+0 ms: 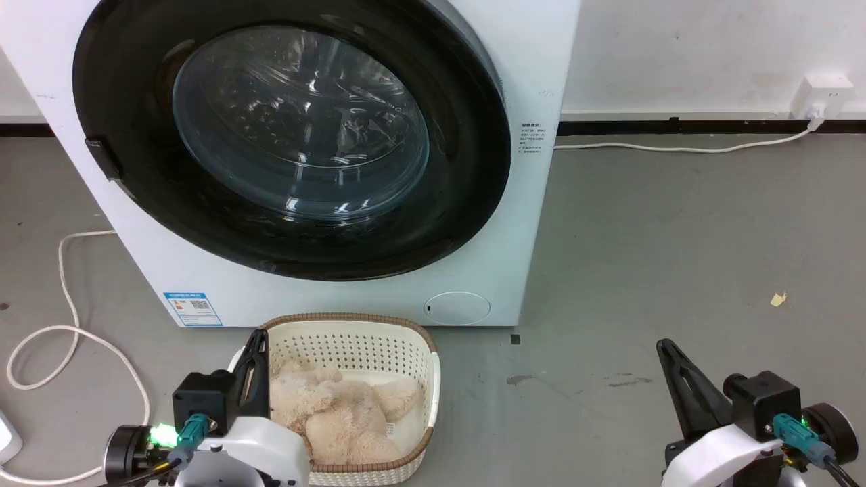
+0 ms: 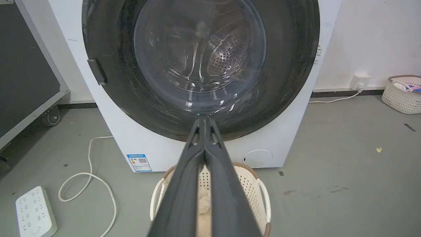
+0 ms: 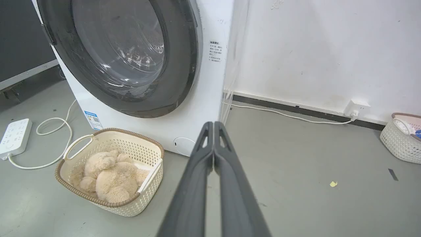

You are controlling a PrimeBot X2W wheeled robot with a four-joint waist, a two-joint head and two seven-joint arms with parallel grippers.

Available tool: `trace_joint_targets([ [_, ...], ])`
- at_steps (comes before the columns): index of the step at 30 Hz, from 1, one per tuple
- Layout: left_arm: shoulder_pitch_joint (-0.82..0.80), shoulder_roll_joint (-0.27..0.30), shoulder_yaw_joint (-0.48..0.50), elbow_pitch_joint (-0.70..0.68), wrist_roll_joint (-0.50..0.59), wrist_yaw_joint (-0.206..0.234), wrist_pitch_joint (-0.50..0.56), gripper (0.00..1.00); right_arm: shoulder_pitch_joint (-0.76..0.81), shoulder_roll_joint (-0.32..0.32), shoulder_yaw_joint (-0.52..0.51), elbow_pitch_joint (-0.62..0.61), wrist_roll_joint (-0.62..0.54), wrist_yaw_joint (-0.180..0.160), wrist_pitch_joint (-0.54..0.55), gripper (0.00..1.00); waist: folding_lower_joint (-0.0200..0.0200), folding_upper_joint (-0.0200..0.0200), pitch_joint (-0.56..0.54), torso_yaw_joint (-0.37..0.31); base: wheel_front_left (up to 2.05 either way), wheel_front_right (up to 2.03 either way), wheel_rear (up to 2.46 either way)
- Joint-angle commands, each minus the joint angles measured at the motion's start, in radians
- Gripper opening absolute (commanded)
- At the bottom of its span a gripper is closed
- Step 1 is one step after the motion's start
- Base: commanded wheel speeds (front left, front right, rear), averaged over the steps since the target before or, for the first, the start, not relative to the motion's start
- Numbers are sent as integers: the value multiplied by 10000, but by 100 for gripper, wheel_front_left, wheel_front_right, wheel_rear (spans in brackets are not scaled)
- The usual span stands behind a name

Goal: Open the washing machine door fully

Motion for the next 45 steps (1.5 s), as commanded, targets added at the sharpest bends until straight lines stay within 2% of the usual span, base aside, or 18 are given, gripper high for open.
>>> trace_joint_targets([
  [1, 145, 12, 14, -39, 89, 26, 5, 0, -119, 49, -3, 22, 43, -15, 14, 0, 0, -1, 0, 0, 0, 0, 0],
  [44, 145, 12, 14, -39, 89, 26, 5, 0, -119, 49, -3, 22, 43, -15, 14, 0, 0, -1, 0, 0, 0, 0, 0],
  [45, -2, 0, -2, 2, -6, -2, 0, 100, 3, 0, 2, -2, -2, 2, 0, 100, 0, -1, 0, 0, 0, 0, 0],
])
